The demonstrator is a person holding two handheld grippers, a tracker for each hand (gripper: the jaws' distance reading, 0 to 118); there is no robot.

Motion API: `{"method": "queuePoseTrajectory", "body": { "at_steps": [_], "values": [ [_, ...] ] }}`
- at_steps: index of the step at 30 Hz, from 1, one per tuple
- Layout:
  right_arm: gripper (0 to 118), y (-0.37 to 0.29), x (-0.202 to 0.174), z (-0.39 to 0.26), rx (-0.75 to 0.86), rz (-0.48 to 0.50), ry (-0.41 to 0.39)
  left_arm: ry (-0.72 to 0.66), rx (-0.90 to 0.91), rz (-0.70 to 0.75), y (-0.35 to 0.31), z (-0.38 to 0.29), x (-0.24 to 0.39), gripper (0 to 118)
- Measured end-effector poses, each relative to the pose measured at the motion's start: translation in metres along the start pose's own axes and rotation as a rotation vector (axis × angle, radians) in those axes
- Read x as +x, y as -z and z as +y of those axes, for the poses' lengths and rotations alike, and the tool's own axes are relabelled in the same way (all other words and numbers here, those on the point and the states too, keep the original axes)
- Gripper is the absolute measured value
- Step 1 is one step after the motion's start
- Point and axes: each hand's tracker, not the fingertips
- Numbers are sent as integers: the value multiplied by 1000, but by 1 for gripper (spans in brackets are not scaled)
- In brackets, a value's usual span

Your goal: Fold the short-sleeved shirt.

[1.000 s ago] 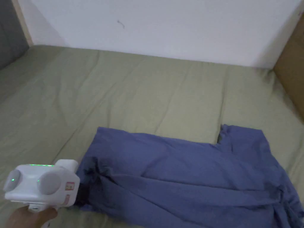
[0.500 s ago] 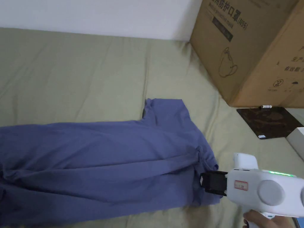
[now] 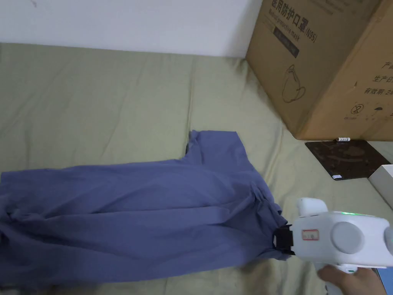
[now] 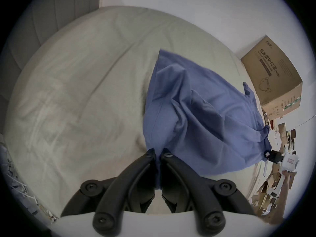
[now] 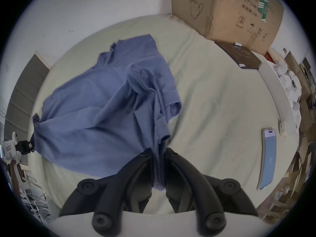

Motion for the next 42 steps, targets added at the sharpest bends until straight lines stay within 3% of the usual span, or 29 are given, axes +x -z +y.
{"method": "queuePoseTrajectory", "body": {
  "at_steps": [4,6,9,14,17,19,20,22,24,25,26,27,28,30,32,36,37,38,39,40,42],
  "values": [
    [12,-46,0,-28,21,-52,-84,14,27,5,-48,-31,3,5],
    [12,-64,8,-56,8,-42,-73,-10,16,-33,-60,-55,-15,5],
    [12,-77,9,-102,-46,-48,-32,-23,-55,31,-59,-102,-28,5],
    [15,-48,16,-167,-175,-105,-1,-82,-170,61,-28,-173,-48,5],
    [25,-29,16,-183,-98,-95,18,-136,-79,26,-32,-175,-52,16],
    [61,-30,18,-185,-82,-89,13,-192,-65,-30,-48,-178,-40,36],
    [61,-34,21,-183,-83,-81,18,-234,-48,-71,-57,-179,-43,36],
    [79,-59,28,-181,-73,-65,54,-323,9,-101,-84,-179,-62,37],
    [83,-102,38,-181,45,-22,122,-348,123,-115,-128,-180,-68,36],
    [82,-119,43,-183,106,8,155,-332,163,-81,-146,-179,-68,30],
    [78,-133,47,-184,164,31,202,-294,204,-44,-161,-177,-73,11],
    [42,-144,50,-185,181,48,247,-252,232,-11,-171,-174,-73,0],
    [0,-151,47,-183,168,62,269,-238,243,16,-177,-170,-71,0],
    [0,-151,39,-184,225,23,233,-286,230,-35,-179,-155,-68,0],
    [0,-138,36,-175,145,11,205,-292,226,-110,-168,-134,-62,0],
    [0,-110,17,-164,55,48,205,-116,217,-24,-122,-62,-35,3],
    [0,-106,12,-162,57,47,206,-91,211,-19,-108,-44,-29,14],
    [0,-102,8,-160,46,55,202,-68,195,-28,-89,-27,-26,35],
    [0,-98,4,-157,36,59,199,-49,176,-43,-70,-9,-20,63],
    [0,-98,3,-155,26,61,198,-27,159,-49,-54,4,-15,75],
    [0,-94,-1,-148,3,62,190,35,117,-97,-14,26,-12,75]
  ]
}}
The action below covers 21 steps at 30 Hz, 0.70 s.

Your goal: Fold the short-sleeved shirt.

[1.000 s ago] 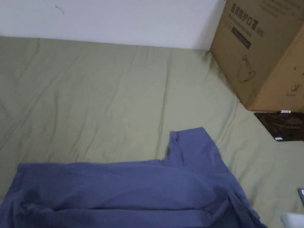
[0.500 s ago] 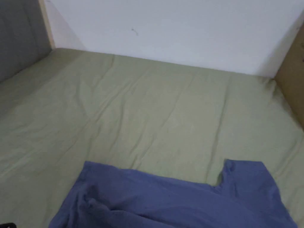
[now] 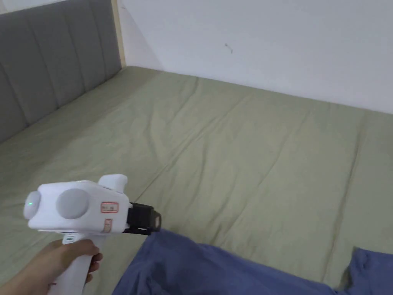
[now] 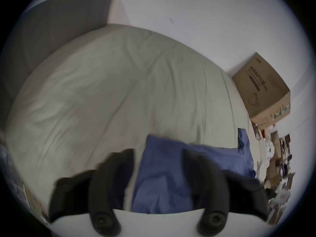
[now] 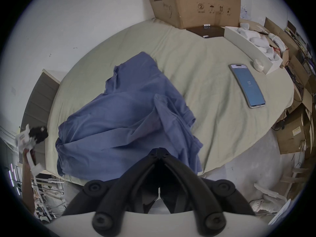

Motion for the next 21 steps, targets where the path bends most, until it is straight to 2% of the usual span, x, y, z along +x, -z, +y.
{"method": "queuePoseTrajectory", "body": {
  "at_steps": [2,4,6,7,8,9,10,11,12,13,15,17,20,21],
  "values": [
    [0,-1,-3,6,-6,-14,-22,53,-90,72,32,12,7,75],
    [0,-4,-5,13,-1,-31,-40,92,-172,157,58,15,8,66],
    [0,-8,-5,20,6,-38,-49,125,-246,166,77,12,7,59],
    [0,-10,-4,23,9,-43,-52,129,-283,167,83,8,7,51],
    [0,-11,-3,27,10,-53,-54,160,-284,198,83,1,9,51],
    [0,-11,-1,31,12,-64,-59,206,-238,199,77,-3,14,46],
    [0,-11,1,36,13,-75,-62,227,-225,208,72,-2,17,34],
    [0,-10,3,42,18,-89,-66,205,-253,193,67,-2,19,10],
    [0,-9,4,48,24,-103,-73,199,-257,182,58,-6,22,5],
    [0,-7,6,55,30,-113,-79,169,-256,105,53,-8,21,5],
    [0,0,4,73,48,-123,-88,131,-322,63,61,-16,19,5],
    [0,8,5,92,75,-103,-97,173,-388,125,75,-30,18,5],
    [68,26,-10,122,132,-38,-78,130,-302,114,81,-31,10,6],
    [74,37,-12,134,124,-27,-84,104,-305,107,80,-31,6,6]
  ]
}}
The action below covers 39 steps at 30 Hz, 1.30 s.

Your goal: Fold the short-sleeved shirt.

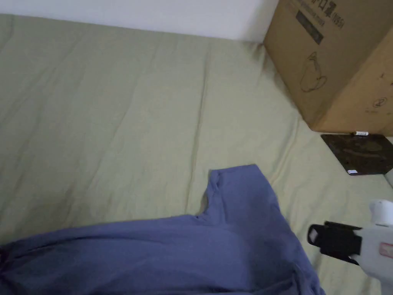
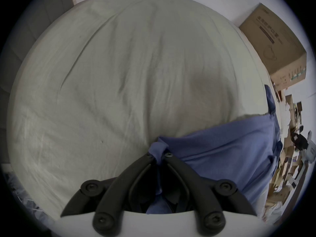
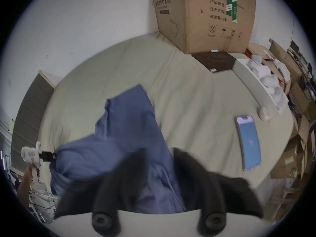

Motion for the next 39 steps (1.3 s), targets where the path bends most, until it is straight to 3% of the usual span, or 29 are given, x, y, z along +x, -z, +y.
{"method": "queuePoseTrajectory", "body": {
  "at_steps": [3,7,9,10,12,15,17,24,28,32,35,39],
  "values": [
    [75,47,-12,27,-58,-25,-33,-14,11,12,3,-2,0,6],
    [74,111,-32,43,-179,-101,-165,113,20,147,7,-4,27,6],
    [68,138,-35,41,-282,-156,-221,129,24,169,9,-6,33,6],
    [57,148,-39,37,-355,-195,-242,111,23,163,9,-6,32,6],
    [2,139,-45,34,-284,-200,-231,77,13,155,4,-1,28,6],
    [2,124,-52,38,-294,-105,-271,52,9,145,-2,-1,32,6],
    [2,114,-49,41,-302,-93,-295,36,-9,129,-15,4,30,6],
    [2,5,-11,19,-125,53,-187,-124,165,-44,-115,-26,-5,6],
    [2,-58,3,-27,-80,42,-169,-134,175,-98,-151,-73,-13,6],
    [2,-84,14,-82,-113,20,-140,-120,128,-92,-142,-121,-13,6],
    [2,-72,7,-121,-203,-62,-169,-137,38,-63,-113,-151,-22,6],
    [3,-23,13,-156,-312,-87,-120,-219,-22,-57,-72,-171,-34,6]
  ]
}}
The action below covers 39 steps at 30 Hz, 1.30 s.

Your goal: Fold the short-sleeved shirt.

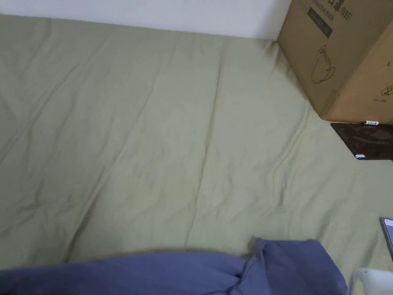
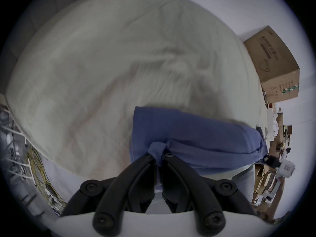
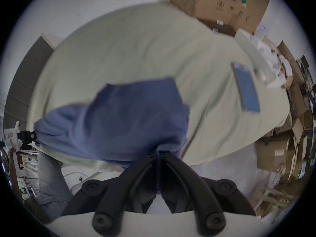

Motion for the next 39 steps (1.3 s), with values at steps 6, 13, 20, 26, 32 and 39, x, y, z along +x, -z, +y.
{"method": "queuePoseTrajectory", "body": {
  "at_steps": [6,13,20,26,32,39],
  "values": [
    [7,34,12,-10,94,8,60,-21,51,-31,6,0,-8,10],
    [59,16,50,-30,154,206,301,-246,209,-235,-16,-32,-29,25],
    [76,-81,69,-55,393,155,339,-184,530,-135,-122,-71,-39,22],
    [0,-57,42,-76,223,162,208,-314,308,-187,-86,-90,-47,0],
    [0,-42,4,-73,167,275,200,-294,306,-298,-69,-65,-41,21],
    [0,-58,-23,-51,173,251,131,-228,237,-467,-25,-5,-63,101]
  ]
}}
